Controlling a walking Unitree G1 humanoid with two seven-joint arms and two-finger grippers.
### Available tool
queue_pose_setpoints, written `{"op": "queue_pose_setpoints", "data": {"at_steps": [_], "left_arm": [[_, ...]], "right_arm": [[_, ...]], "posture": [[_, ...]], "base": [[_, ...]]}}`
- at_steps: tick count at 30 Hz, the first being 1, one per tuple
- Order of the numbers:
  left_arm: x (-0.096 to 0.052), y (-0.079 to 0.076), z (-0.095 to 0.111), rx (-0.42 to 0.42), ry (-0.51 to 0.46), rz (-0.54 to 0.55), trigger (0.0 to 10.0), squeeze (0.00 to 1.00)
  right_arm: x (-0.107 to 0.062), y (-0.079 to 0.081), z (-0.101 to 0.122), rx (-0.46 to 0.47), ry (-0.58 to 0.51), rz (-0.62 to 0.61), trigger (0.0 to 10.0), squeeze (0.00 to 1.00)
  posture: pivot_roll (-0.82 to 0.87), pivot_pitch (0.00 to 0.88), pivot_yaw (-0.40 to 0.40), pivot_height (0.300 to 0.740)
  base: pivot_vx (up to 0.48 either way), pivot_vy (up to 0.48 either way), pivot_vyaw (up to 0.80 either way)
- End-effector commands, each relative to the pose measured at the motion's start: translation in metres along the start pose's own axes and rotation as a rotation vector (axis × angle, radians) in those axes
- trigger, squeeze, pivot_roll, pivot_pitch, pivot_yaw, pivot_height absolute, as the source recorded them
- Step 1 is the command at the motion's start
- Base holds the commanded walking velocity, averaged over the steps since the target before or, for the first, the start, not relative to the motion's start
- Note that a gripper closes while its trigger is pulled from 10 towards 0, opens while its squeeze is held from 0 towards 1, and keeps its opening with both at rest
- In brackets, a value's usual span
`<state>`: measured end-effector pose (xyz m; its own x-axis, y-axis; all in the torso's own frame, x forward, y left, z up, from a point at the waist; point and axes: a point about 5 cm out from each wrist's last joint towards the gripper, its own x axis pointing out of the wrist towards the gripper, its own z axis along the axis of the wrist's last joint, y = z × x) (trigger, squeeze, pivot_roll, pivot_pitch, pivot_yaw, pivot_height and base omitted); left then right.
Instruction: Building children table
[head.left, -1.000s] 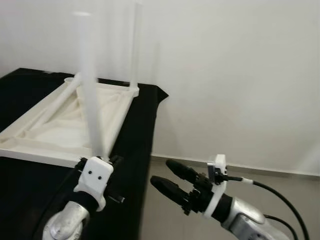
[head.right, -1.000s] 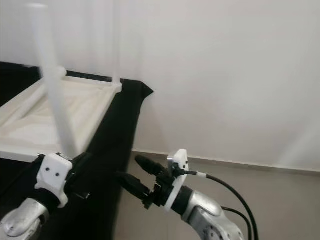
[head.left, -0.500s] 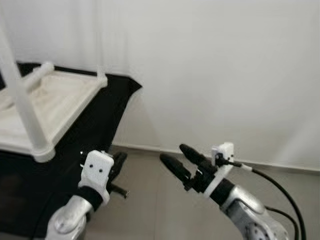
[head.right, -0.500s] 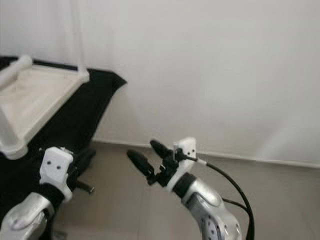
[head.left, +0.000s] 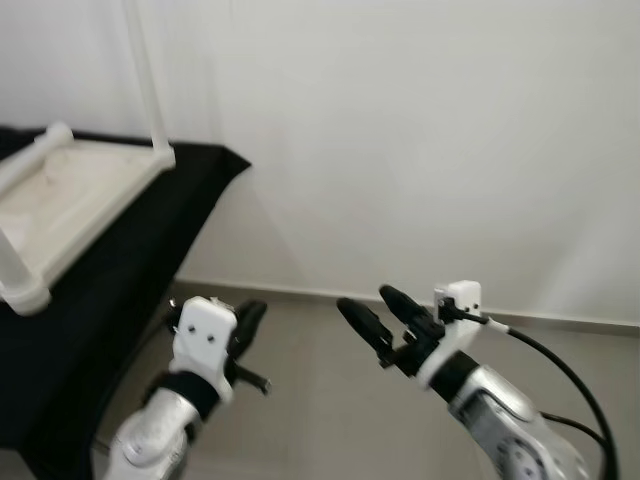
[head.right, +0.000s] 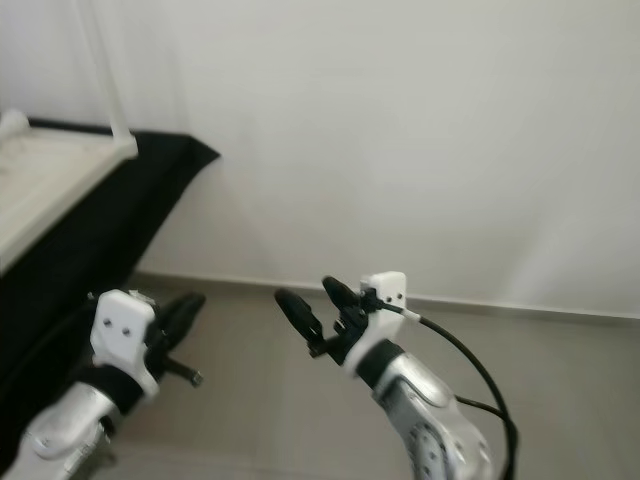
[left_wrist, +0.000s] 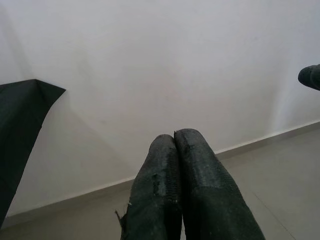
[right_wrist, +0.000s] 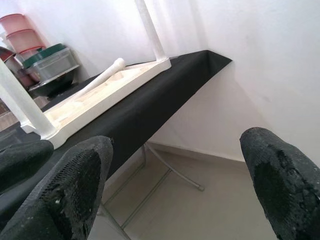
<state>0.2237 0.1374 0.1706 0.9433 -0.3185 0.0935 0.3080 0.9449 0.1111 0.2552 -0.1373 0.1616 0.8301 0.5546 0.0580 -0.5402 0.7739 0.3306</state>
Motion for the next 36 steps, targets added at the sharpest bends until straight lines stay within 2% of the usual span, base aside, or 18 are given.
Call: {"op": "queue_pose_setpoints", "data": {"at_steps": [1,6,12,15,36], "left_arm": [[-0.0003,0.0006,-0.0040,-0.009,0.024,-0.008,10.0,0.00],[0.0000,0.0005,-0.0040,-0.008,0.023,-0.012,10.0,0.00],[0.0009,0.0006,-0.0040,-0.001,0.024,-0.011,10.0,0.00],[0.0012,0.0009,-0.0045,0.001,0.025,-0.012,10.0,0.00],[0.0018,0.0012,-0.0055,0.006,0.028,-0.019,10.0,0.00]], "right_arm": [[0.0016,-0.0003,-0.0030,0.019,0.018,0.000,10.0,0.00],[0.0022,-0.0002,-0.0039,0.024,0.026,0.006,10.0,0.00],[0.0028,0.0000,-0.0038,0.038,0.023,0.020,10.0,0.00],[0.0033,0.0003,-0.0044,0.038,0.028,0.025,10.0,0.00],[0.0025,0.0043,-0.0033,0.028,0.018,0.081,10.0,0.00]], "posture": [[0.00,0.040,-0.069,0.740],[0.00,0.040,-0.069,0.740],[0.00,0.036,-0.073,0.740],[0.00,0.035,-0.072,0.740],[0.00,0.037,-0.070,0.740]], "base": [[0.000,0.000,0.00],[0.192,0.000,-0.64],[0.249,0.000,0.00],[0.250,0.000,-0.73],[0.248,0.000,0.00]]}}
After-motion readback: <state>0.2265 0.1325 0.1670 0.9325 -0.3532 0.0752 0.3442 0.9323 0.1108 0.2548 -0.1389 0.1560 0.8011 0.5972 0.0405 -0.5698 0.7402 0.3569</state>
